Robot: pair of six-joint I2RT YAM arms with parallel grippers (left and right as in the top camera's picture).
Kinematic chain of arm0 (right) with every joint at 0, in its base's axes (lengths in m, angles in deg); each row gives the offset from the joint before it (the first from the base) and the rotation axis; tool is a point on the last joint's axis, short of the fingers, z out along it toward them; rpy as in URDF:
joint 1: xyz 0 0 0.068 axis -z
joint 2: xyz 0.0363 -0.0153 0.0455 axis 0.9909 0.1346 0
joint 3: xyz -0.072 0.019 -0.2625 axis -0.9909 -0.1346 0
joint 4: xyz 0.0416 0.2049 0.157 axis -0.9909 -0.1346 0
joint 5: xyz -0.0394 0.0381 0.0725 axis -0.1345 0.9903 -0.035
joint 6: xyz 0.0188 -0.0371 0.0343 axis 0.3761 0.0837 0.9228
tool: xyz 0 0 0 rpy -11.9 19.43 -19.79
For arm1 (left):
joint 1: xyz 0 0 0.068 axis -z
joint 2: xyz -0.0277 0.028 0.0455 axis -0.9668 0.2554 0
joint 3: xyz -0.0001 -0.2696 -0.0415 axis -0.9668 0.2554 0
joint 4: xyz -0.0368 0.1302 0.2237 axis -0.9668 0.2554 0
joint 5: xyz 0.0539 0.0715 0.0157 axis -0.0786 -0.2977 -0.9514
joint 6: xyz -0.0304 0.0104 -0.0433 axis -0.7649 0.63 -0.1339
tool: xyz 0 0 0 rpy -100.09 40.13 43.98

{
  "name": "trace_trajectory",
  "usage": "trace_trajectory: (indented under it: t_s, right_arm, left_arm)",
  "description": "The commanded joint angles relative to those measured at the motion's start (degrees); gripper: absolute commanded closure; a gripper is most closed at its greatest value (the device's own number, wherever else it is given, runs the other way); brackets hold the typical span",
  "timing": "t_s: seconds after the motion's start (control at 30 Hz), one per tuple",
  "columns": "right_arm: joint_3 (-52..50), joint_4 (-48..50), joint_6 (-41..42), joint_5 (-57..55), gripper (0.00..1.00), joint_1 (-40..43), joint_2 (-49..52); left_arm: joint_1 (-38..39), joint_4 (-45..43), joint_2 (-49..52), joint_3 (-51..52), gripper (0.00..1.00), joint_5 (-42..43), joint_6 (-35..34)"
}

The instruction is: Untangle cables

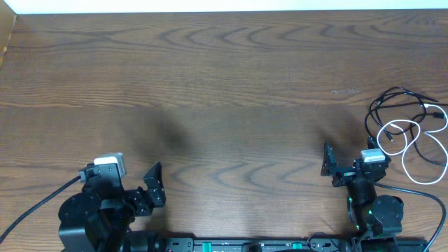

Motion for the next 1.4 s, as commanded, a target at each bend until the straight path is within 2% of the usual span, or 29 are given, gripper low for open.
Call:
trace_trajectory:
  t_s: [0.0, 0.1, 0.27, 0.33, 0.7, 0.97, 1.13, 1.37]
  right_arm:
    - [-0.1, -0.3, -0.7, 0.6, 0.01, -0.4, -0.4]
    - [-0.1, -0.3, -0.7, 0.6, 0.01, -0.4, -0.4]
    - [-0.1, -0.3, -0.7, 0.6, 0.01, -0.4, -0.4]
    - [-0.1, -0.3, -0.7, 0.6, 0.01, -0.4, -0.4]
    - [-0.1, -0.3, -0.7, 0.6, 0.01, -0.4, -0.4]
    - [-0.1, -0.3, -0.7, 0.6, 0.01, -0.4, -0.4]
    - [-0.1, -0.3, -0.7, 0.6, 0.01, -0.4, -0.4]
    - [-0.1, -0.3, -0.7, 0.6, 0.01, -0.4, -0.4]
  left_arm:
    - [2.0, -0.1, -2.5, 1.7, 0.02, -2.1, 1.9]
    - [5.0, -5.6, -8.4, 7.6, 0.02, -4.6, 1.8]
    - [5.1, -15.2, -17.9, 20.7, 0.02, -4.6, -0.2]
    - [5.1, -21.7, -21.2, 26.7, 0.02, -4.6, -1.5]
    - [5.2, -55.0, -21.5, 42.8, 0.02, -4.9, -2.1]
    - [5.2, -70.4, -21.5, 50.9, 0.03, -10.0, -2.1]
    - [5.2, -67.6, -21.5, 51.3, 0.02, -11.1, 2.3]
    - [5.2, -54.9, -21.5, 51.3, 0.02, -12.2, 0.4]
